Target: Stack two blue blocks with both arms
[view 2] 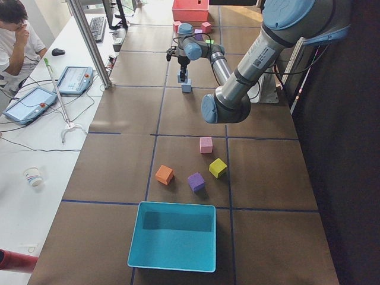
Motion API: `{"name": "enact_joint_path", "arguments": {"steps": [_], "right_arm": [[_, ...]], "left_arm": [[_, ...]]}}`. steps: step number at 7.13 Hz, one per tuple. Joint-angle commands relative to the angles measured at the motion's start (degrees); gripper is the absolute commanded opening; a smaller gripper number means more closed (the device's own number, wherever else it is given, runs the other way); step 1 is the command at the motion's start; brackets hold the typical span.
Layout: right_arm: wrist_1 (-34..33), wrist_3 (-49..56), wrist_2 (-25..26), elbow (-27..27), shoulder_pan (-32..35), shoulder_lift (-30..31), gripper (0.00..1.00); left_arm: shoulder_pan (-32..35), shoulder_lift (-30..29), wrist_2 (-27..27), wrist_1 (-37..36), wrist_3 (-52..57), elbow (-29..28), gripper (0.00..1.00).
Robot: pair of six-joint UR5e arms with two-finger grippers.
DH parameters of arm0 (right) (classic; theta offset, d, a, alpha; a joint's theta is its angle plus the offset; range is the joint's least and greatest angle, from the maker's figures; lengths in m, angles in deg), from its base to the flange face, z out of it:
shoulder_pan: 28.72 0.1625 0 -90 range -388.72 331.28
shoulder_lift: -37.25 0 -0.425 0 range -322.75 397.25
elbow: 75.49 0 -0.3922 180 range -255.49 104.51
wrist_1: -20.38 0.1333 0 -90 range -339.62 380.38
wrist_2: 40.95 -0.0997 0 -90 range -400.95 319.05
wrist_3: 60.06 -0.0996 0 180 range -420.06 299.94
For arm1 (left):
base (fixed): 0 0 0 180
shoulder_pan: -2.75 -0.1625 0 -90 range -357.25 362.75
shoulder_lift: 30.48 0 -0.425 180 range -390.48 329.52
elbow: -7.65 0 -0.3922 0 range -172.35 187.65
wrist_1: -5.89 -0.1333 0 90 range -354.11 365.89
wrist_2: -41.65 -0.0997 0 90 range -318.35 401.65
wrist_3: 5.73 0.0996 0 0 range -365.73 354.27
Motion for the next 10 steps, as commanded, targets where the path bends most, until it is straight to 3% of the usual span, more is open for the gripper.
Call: {"name": "enact_joint_path", "arguments": {"steps": [1,2,3,4,5,7,8,9,10], "right_arm": [[0.0,0.0,0.0,0.0,0.0,0.0,1.0],[0.0,0.0,0.0,0.1,-0.1,0.0,1.0],[0.0,0.0,0.0,0.1,0.0,0.0,1.0],[0.0,0.0,0.0,0.1,-0.1,0.0,1.0],[-0.1,0.0,0.0,0.1,-0.1,0.0,1.0],[0.0,0.0,0.0,0.1,-0.1,0.0,1.0],[0.0,0.0,0.0,0.1,-0.1,0.0,1.0],[0.0,0.0,0.0,0.1,-0.1,0.0,1.0],[0.0,-0.1,0.0,0.1,-0.1,0.0,1.0]], "left_arm": [[-3.0,-0.8,-3.5,0.1,-2.6,-1.4,0.22],[-3.0,-0.8,-3.6,0.2,-2.5,-1.6,0.27],[-3.0,-0.7,-3.6,0.2,-2.0,-1.6,0.44],[-3.0,-0.6,-3.6,0.2,0.0,-1.6,0.89],[-2.7,-0.6,-3.6,0.1,0.7,-1.6,1.0],[0.8,-0.7,-1.9,-0.2,1.1,-0.8,1.0],[4.6,-0.5,4.5,-0.9,5.1,-0.3,1.0],[8.9,3.5,10.4,-2.0,11.5,3.9,1.0],[13.0,11.1,13.4,-2.1,19.5,10.2,1.0]]}}
